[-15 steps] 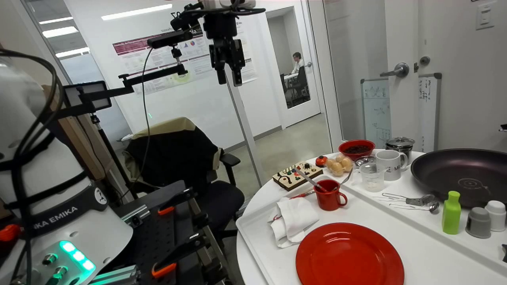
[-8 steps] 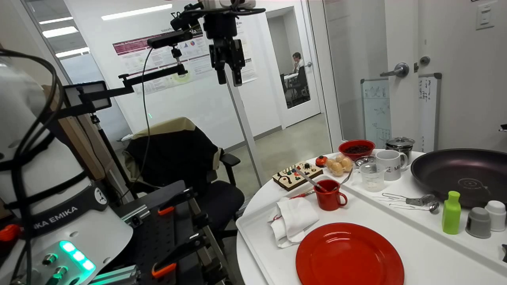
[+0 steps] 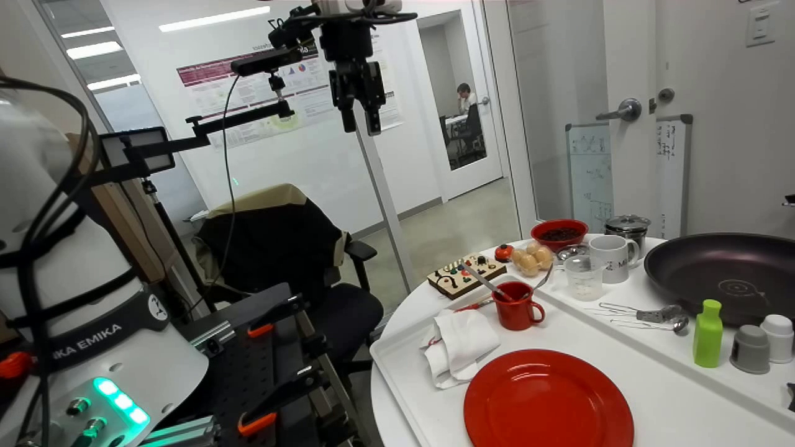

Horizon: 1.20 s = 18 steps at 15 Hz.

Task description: Wipe the red plate with the towel on the left, and then shift the red cup to the rear

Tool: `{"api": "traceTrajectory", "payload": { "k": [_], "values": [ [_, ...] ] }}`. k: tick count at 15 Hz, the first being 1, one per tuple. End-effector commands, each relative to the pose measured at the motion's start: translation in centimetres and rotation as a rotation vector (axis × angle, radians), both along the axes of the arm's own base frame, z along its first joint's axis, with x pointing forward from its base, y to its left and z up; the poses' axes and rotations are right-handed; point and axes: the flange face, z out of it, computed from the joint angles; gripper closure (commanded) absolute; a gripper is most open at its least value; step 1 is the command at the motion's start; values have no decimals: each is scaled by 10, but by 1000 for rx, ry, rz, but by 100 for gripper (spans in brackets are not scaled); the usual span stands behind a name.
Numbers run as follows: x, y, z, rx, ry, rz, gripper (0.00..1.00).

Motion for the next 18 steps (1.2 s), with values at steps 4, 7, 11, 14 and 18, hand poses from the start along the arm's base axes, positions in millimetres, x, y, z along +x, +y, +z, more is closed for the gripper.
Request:
{"api": "traceTrajectory", "payload": {
  "k": [4,7,11,14,18],
  "values": [
    [25,-7,-28,-14,-76,-15,0],
    [38,-13,-49,-25,-137,-22,0],
    [51,-22,-87,-41,-182,6,0],
    [57,-27,-119,-48,-160,36,0],
    [58,-31,-164,-44,-124,110,0]
  ]
}}
